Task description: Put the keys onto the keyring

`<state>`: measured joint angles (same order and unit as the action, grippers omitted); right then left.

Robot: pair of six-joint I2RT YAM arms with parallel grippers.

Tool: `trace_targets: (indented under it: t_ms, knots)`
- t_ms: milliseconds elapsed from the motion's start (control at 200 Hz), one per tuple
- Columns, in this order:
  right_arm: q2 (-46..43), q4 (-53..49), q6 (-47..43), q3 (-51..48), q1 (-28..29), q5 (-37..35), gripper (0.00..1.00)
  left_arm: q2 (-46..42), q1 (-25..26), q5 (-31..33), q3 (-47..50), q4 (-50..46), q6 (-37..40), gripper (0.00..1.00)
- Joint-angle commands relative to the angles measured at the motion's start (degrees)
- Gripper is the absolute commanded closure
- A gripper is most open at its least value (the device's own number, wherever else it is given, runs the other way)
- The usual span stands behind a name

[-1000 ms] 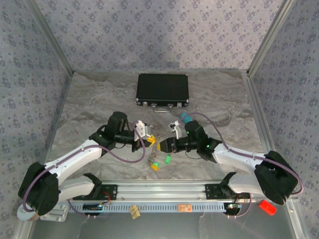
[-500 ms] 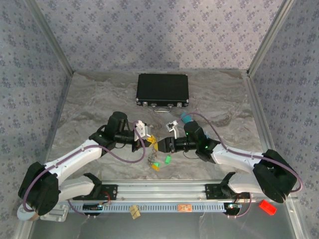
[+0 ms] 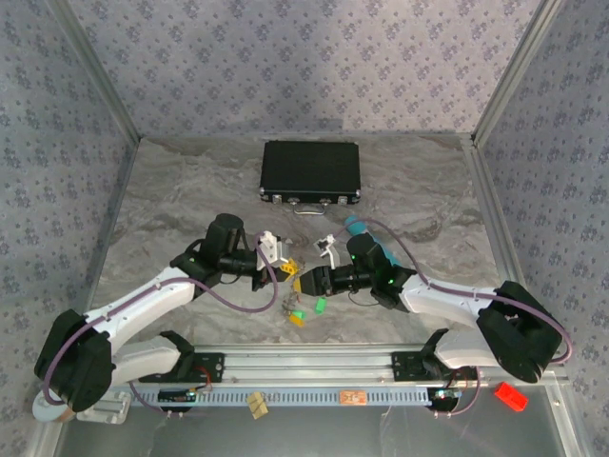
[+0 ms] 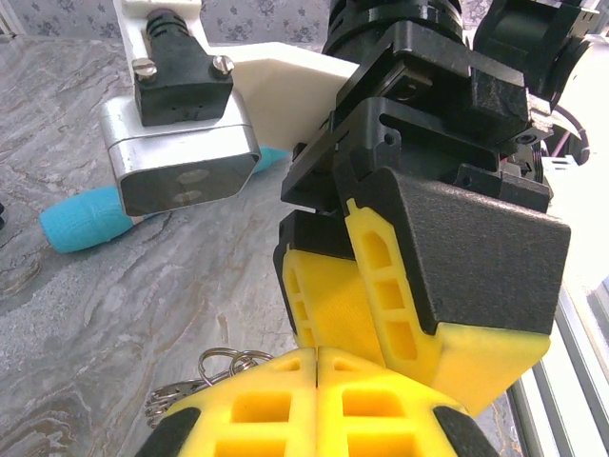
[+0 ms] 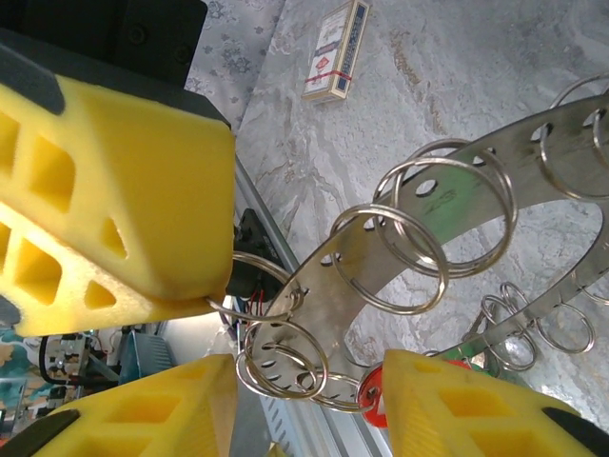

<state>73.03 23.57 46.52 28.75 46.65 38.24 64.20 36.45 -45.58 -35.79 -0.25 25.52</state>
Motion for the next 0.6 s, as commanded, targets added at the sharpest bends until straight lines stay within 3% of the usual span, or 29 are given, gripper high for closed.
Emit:
trace_targets:
  t_ms: [0,595]
  knots:
    - [0.17,0.41,-0.8,1.31,0.19,1.31,0.57,-0.57,0.35,-1.19,-0.06,-0.36,1.24,1.0]
    - [0.46,2.62,-0.03,1.67,0.17,2.1,0.74,-0.57,0.31,-1.17,-0.13,-0.54,1.36,1.0]
